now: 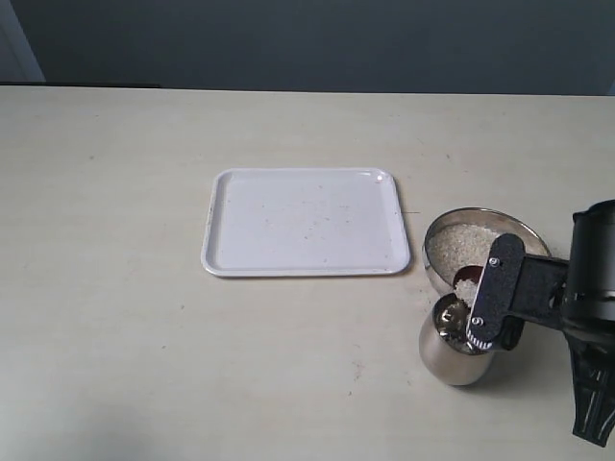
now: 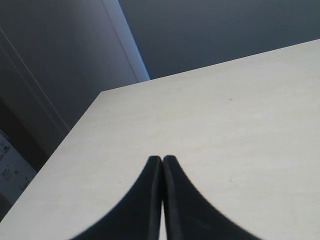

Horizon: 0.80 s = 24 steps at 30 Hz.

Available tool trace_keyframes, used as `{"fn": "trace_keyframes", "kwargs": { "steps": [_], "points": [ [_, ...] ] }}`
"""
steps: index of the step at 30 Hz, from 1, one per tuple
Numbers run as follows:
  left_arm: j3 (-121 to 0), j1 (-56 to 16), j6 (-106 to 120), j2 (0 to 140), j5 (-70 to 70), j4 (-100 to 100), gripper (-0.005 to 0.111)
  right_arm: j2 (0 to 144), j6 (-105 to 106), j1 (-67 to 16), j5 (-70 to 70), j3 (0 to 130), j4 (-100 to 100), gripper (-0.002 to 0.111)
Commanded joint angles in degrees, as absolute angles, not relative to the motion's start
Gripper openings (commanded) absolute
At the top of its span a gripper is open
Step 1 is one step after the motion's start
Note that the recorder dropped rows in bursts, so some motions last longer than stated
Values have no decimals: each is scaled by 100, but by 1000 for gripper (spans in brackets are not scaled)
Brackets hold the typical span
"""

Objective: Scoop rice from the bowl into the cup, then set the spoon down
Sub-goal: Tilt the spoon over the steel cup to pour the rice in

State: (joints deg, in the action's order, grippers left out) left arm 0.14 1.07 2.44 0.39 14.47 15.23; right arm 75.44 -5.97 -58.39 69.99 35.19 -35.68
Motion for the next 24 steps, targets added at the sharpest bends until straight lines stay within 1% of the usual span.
{"fn": "trace_keyframes", "kwargs": {
  "steps": [1,10,14,24],
  "points": [
    [0,45,205,75,1384,1511,1,7500,-622,-5844,6996,3491,-3566,-1],
    [0,45,205,75,1384,1511,1,7500,-622,-5844,6996,3491,-3497,-1],
    [0,45,205,75,1384,1511,1,7500,-622,-6154,6996,3456,-3618,-1],
    [0,45,205,75,1384,1511,1,7500,-861,-6178,6996,3401,-3851,-1]
  ]
}}
